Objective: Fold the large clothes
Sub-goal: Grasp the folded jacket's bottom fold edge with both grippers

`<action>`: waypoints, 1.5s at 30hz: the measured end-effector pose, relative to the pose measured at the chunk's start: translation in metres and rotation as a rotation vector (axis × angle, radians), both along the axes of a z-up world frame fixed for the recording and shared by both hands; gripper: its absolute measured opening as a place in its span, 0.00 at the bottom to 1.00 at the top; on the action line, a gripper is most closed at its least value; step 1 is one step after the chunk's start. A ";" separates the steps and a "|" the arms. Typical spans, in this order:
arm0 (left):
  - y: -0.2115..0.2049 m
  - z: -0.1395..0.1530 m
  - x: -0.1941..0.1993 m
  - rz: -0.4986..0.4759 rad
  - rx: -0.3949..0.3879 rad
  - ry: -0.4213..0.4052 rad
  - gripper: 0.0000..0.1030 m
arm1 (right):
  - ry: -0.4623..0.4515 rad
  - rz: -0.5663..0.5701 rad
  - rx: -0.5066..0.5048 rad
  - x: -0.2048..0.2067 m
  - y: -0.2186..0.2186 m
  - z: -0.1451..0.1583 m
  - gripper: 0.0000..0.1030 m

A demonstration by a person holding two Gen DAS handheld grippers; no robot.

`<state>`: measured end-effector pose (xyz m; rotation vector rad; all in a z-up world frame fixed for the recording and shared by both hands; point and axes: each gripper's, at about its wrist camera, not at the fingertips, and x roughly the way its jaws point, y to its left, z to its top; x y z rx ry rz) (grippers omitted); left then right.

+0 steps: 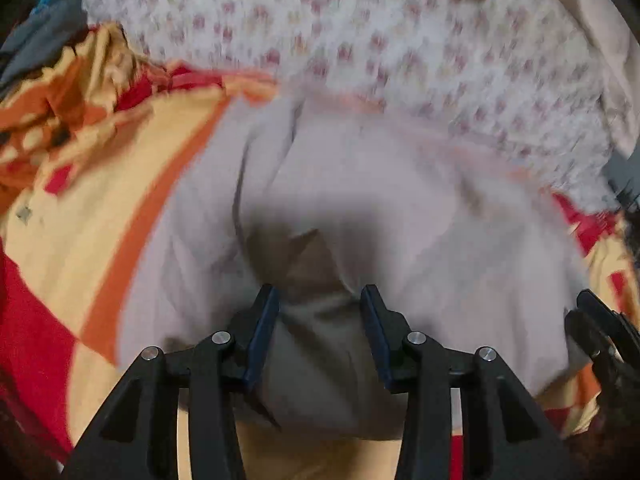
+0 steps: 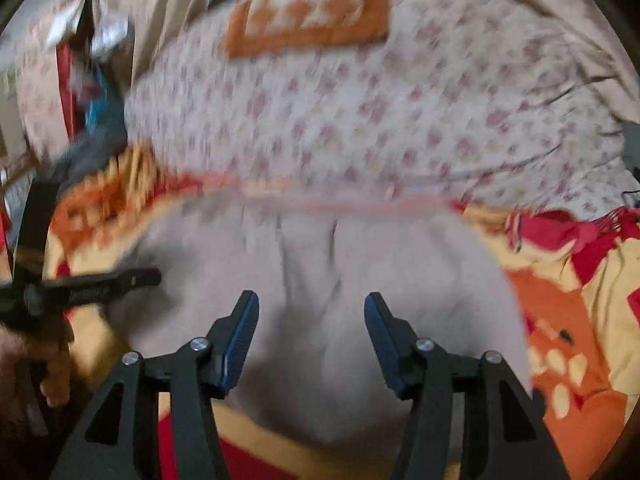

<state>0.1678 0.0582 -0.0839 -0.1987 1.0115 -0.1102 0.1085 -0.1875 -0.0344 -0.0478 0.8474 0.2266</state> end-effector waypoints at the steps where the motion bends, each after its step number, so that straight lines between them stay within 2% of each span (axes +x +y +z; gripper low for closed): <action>1: -0.003 0.000 -0.002 -0.007 0.017 -0.028 0.34 | 0.057 -0.008 -0.027 0.006 0.001 -0.013 0.57; 2: -0.007 0.000 -0.003 -0.020 0.048 -0.048 0.36 | 0.121 -0.013 -0.045 0.011 0.002 -0.027 0.57; 3: -0.008 -0.001 -0.004 -0.026 0.060 -0.057 0.36 | 0.138 -0.015 -0.045 0.012 0.003 -0.031 0.58; 5: -0.009 -0.003 -0.006 -0.028 0.060 -0.073 0.37 | 0.127 -0.033 -0.042 0.011 0.003 -0.031 0.63; 7: -0.009 -0.003 -0.007 -0.025 0.050 -0.077 0.38 | 0.133 -0.058 -0.045 0.011 0.002 -0.032 0.73; 15: -0.006 -0.004 -0.004 -0.008 0.024 -0.067 0.40 | 0.116 -0.075 -0.072 0.016 0.002 -0.039 0.78; 23: -0.011 -0.004 -0.003 -0.016 0.016 -0.063 0.53 | 0.103 -0.082 -0.096 0.018 0.006 -0.041 0.84; 30: -0.013 -0.005 -0.004 -0.024 0.032 -0.072 0.56 | 0.101 -0.078 -0.095 0.019 0.005 -0.042 0.86; 34: -0.016 -0.006 -0.004 -0.033 0.036 -0.080 0.62 | 0.103 -0.078 -0.104 0.020 0.006 -0.041 0.87; 37: -0.014 -0.004 -0.004 -0.018 0.010 -0.080 0.63 | 0.111 -0.082 -0.109 0.020 0.006 -0.041 0.88; 40: 0.006 0.011 -0.009 -0.005 -0.090 -0.105 0.56 | 0.124 -0.082 -0.119 0.018 0.006 -0.040 0.90; 43: 0.051 0.038 -0.014 0.085 -0.167 -0.191 0.56 | 0.137 -0.073 -0.126 0.015 0.006 -0.039 0.91; 45: 0.086 0.048 -0.007 0.165 -0.185 -0.205 0.56 | 0.136 -0.070 -0.124 0.013 0.005 -0.039 0.91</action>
